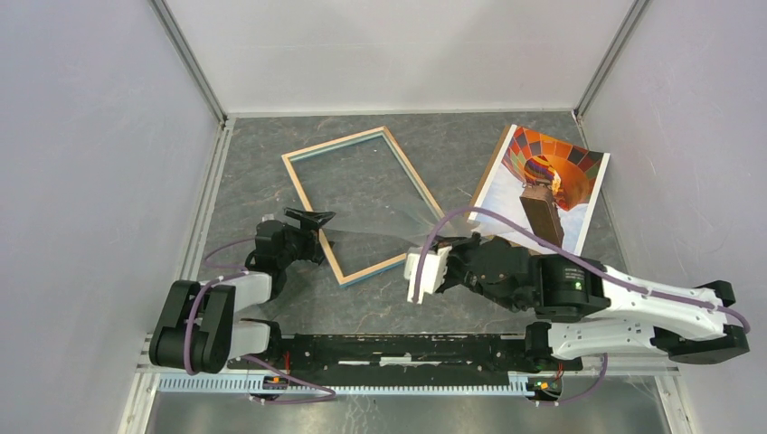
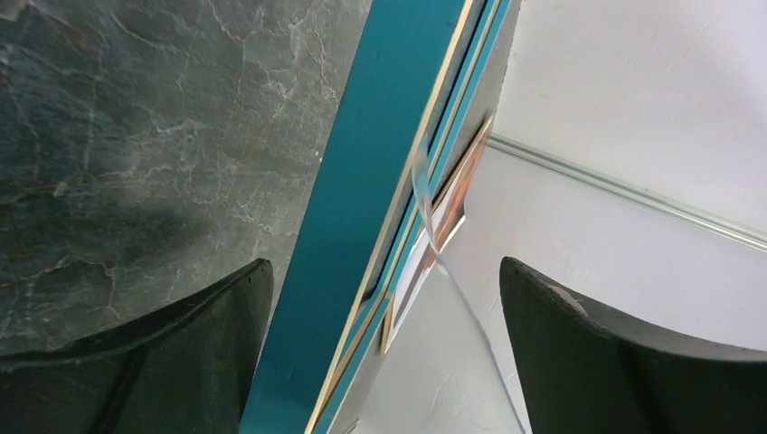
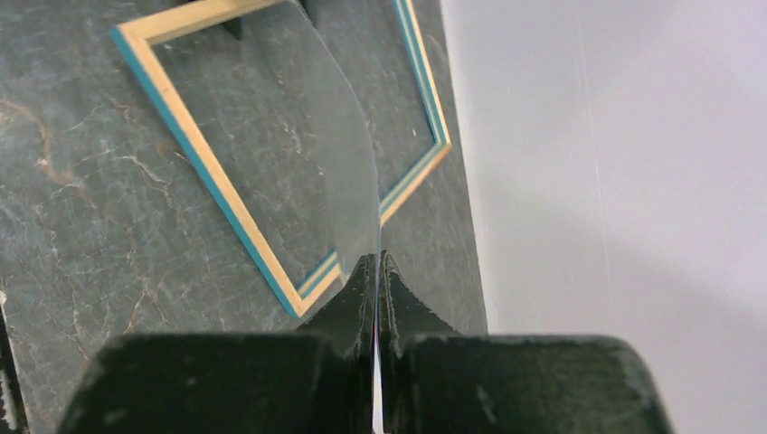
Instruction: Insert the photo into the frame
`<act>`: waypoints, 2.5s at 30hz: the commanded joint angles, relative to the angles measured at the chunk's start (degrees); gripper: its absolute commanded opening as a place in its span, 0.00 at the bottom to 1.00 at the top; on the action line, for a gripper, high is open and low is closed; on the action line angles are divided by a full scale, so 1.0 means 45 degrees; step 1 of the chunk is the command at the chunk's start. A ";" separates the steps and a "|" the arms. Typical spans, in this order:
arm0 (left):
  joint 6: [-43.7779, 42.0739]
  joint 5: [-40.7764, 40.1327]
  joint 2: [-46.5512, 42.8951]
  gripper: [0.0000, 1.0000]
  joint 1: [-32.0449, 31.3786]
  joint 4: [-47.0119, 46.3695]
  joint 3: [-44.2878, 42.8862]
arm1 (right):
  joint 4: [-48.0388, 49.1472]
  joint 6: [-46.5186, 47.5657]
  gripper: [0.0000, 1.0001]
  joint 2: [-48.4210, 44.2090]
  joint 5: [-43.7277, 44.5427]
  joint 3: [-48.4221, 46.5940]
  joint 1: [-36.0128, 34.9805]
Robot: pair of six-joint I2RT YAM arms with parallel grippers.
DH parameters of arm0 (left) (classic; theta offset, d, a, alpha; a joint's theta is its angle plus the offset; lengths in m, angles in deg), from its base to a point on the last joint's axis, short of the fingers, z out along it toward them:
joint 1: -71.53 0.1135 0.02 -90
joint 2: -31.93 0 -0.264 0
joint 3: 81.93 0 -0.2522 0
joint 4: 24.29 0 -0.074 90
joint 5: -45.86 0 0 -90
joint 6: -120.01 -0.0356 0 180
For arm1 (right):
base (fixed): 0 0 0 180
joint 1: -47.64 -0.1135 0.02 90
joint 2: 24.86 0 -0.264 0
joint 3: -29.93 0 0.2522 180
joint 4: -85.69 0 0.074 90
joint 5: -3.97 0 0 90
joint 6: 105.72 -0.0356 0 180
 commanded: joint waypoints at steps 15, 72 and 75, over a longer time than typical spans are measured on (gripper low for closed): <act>-0.4331 0.1827 0.0667 1.00 0.1286 0.3160 -0.2604 | 0.0390 -0.0744 0.00 -0.0336 0.8107 -0.2420 -0.0074; -1.2205 -0.4702 -0.4916 1.00 -0.1455 1.7825 -1.2714 | 1.8780 -2.3023 0.00 0.7684 0.2356 0.5277 0.8202; -1.2428 -0.5221 -0.4739 1.00 -0.2072 1.7685 -1.2717 | 1.8909 -2.3092 0.00 0.7661 0.2913 0.6287 0.8308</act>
